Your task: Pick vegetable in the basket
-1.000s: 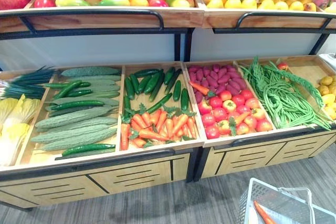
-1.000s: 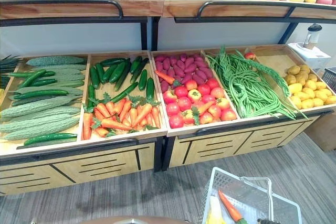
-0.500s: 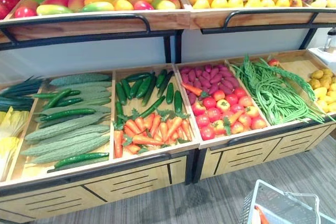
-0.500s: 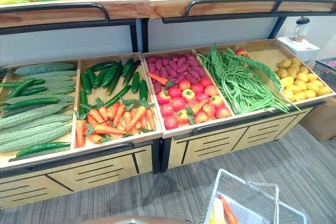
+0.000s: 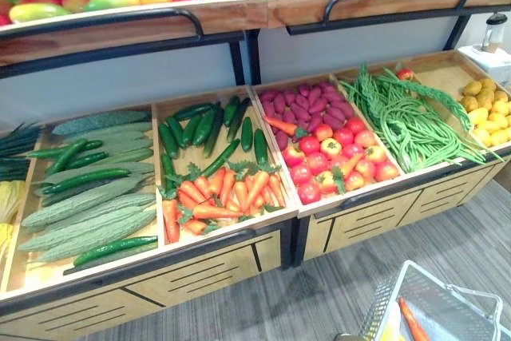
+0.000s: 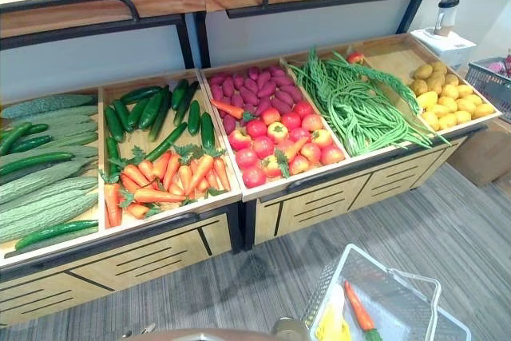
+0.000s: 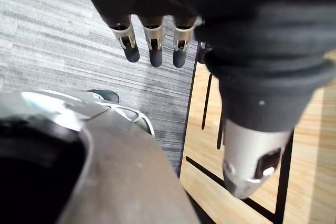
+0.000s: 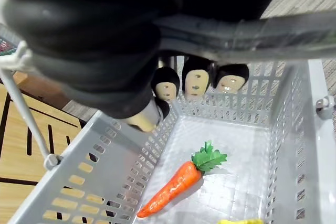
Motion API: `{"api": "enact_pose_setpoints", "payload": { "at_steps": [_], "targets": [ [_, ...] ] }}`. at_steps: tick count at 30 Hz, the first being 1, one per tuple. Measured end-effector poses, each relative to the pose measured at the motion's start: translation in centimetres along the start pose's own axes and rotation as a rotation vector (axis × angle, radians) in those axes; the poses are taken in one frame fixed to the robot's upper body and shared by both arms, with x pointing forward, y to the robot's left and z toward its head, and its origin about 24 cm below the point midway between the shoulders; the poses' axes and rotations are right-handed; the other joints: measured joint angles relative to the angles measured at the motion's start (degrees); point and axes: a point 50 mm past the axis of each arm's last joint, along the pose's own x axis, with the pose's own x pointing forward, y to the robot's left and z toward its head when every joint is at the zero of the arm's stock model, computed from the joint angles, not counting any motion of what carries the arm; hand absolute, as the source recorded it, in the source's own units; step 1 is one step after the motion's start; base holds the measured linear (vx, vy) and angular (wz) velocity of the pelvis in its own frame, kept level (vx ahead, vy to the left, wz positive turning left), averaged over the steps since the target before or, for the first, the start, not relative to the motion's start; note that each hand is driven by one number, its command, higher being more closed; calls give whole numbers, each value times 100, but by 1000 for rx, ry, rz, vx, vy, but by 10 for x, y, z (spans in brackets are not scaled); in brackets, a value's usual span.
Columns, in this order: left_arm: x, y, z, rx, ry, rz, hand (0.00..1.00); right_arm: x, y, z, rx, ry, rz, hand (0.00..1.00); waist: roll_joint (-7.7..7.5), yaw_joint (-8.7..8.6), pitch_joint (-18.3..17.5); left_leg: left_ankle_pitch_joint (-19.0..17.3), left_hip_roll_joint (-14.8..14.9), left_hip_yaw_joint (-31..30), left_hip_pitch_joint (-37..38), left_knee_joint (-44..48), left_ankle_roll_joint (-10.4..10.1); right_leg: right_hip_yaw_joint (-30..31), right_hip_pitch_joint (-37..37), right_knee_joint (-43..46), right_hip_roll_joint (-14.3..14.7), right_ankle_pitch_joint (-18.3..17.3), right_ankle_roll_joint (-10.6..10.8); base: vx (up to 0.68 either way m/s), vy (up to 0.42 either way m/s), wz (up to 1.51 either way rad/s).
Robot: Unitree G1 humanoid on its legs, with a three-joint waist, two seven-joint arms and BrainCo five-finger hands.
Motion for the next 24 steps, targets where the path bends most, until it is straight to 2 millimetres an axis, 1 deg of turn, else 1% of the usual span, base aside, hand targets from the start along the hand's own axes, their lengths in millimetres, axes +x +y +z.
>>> {"api": "enact_pose_setpoints", "payload": {
  "at_steps": [1, 2, 3, 4, 5, 6, 7, 8, 9, 10, 11, 12, 13, 14, 15, 16, 17, 18, 19, 20, 21, 23, 24],
  "targets": [
    [0, 1, 1, 64, 7, -6, 0, -1, 3, 1, 21, -14, 1, 100, -3, -42, 78, -119, 106, 167, 15, 170, -3, 78, 5, -15, 74, 171, 113, -52, 62, -66],
    [1, 0, 2, 95, 9, -12, 0, -1, 4, 2, 25, -20, 3, 100, 23, -49, 121, -137, 179, 377, 76, 261, 32, 73, -27, -110, 209, 495, 94, -141, 134, -121],
    [1, -2, 5, 110, 4, -18, 0, -1, 7, 9, 18, -48, 16, 100, 193, 4, 137, -107, 427, 828, 93, 204, 114, 33, -109, -683, 506, 1255, 57, -182, 133, -143],
    [0, -2, 3, 103, 8, -17, 0, 0, 14, 20, 20, -82, 37, 100, 298, 75, 85, -83, 593, 1114, 127, 149, 157, -129, -124, -765, 572, 1377, -53, -177, 116, -174],
    [1, -1, 10, 94, -16, -13, 0, 2, 24, 35, 26, -127, 61, 100, 227, 30, 198, -49, 681, 1486, 151, 126, 169, -737, -411, 328, 466, 779, -647, -100, 47, -164],
    [3, 3, 20, 102, -43, 0, 0, 1, 38, 39, 0, -139, 120, 100, 83, -19, 229, -40, 734, 1805, 173, 177, 182, -1419, -513, 1506, 149, 106, -862, -70, 43, -164],
    [4, 4, 26, 105, -58, 7, 0, -1, 49, 33, -11, -124, 160, 100, 18, 5, 220, -63, 828, 2049, 198, 327, 217, -1788, -444, 1946, -58, 42, -977, -31, 2, -174],
    [6, 5, 35, 104, -84, 20, 0, -3, 66, 35, -7, -119, 203, 100, -33, 10, 242, -165, 948, 2318, 140, 752, 326, -2072, -434, 1930, -150, 107, -989, -26, -12, -150],
    [7, 3, 40, 96, -92, 20, 0, -5, 74, 40, 5, -129, 223, 100, -93, -22, 279, -207, 977, 2345, 114, 887, 397, -2272, -418, 1746, -19, 190, -1270, -211, -44, -179],
    [8, -7, 44, 90, -97, -2, 0, -6, 86, 49, 16, -153, 254, 100, 106, 66, 325, -373, 829, 2123, 27, 567, 401, -2200, -236, 800, 342, 421, -1393, -329, -22, -180],
    [8, -16, 46, 80, -111, -25, 0, -7, 95, 58, 13, -175, 285, 100, 261, 127, 410, -75, 671, 2163, 148, 115, 311, -2192, -51, 615, 401, 62, -1275, -324, -21, -162],
    [8, -18, 49, 81, -124, -30, 0, -8, 97, 57, 9, -175, 294, 100, 186, 56, 410, -63, 564, 2350, 154, 136, 330, -2372, -52, 1063, 108, -263, -1214, -143, -47, -114],
    [9, -19, 52, 91, -135, -33, 0, -8, 98, 58, 12, -176, 294, 100, 131, 7, 386, -93, 447, 2498, 208, 197, 372, -2544, 151, 1221, -201, -639, -983, -37, -138, -83],
    [9, -19, 55, 92, -145, -32, 0, -8, 99, 55, -24, -169, 308, 100, 107, 49, 381, -219, 574, 2708, 170, 501, 339, -2667, 294, 750, -156, -725, -743, -31, -185, -91],
    [9, -17, 55, 89, -146, -26, 0, -10, 102, 54, -40, -171, 321, 100, 105, 99, 382, -266, 671, 2820, 153, 654, 306, -2716, 350, 455, -5, -736, -715, -37, -240, -109],
    [9, -15, 54, 78, -137, -13, 0, -12, 108, 54, -69, -178, 342, 100, 169, 159, 395, -284, 874, 3017, 158, 793, 276, -2664, 461, -69, 323, -541, -673, -55, -191, -100],
    [9, -15, 48, 73, -121, -11, 0, -15, 115, 51, -89, -177, 366, 100, 216, 128, 372, -182, 942, 3176, 244, 750, 231, -2521, 611, -568, 609, -270, -741, -108, -170, -105],
    [8, -16, 45, 71, -110, -14, 0, -16, 117, 45, -95, -165, 375, 100, 155, 131, 390, -89, 950, 3324, 360, 647, 191, -2368, 717, -876, 767, -126, -787, -122, -86, -72],
    [8, -16, 44, 70, -105, -15, 0, -17, 117, 43, -97, -161, 376, 100, 138, 121, 395, -58, 955, 3363, 370, 625, 178, -2305, 749, -996, 833, -67, -797, -165, -78, -54],
    [8, -17, 44, 73, -104, -17, 0, -18, 118, 41, -105, -166, 379, 100, 174, 76, 336, -22, 989, 3441, 370, 642, 179, -2210, 733, -1211, 921, -38, -798, -171, -70, -37],
    [8, -16, 45, 75, -106, -16, 0, -18, 118, 40, -112, -170, 382, 100, 159, -8, 340, -14, 1060, 3489, 351, 708, 182, -2132, 723, -1352, 997, 14, -764, -195, -57, -36],
    [8, -16, 45, 81, -104, -17, 0, -19, 118, 38, -112, -164, 383, 100, 161, -16, 348, 0, 1161, 3500, 342, 902, 182, -2022, 716, -1458, 1067, 50, -767, -128, -14, -38],
    [8, -17, 45, 87, -104, -23, 0, -19, 117, 36, -112, -161, 381, 100, 165, -16, 353, 10, 1247, 3413, 341, 1073, 196, -1926, 714, -1492, 1104, 49, -789, -98, 10, -53]
  ]
}}
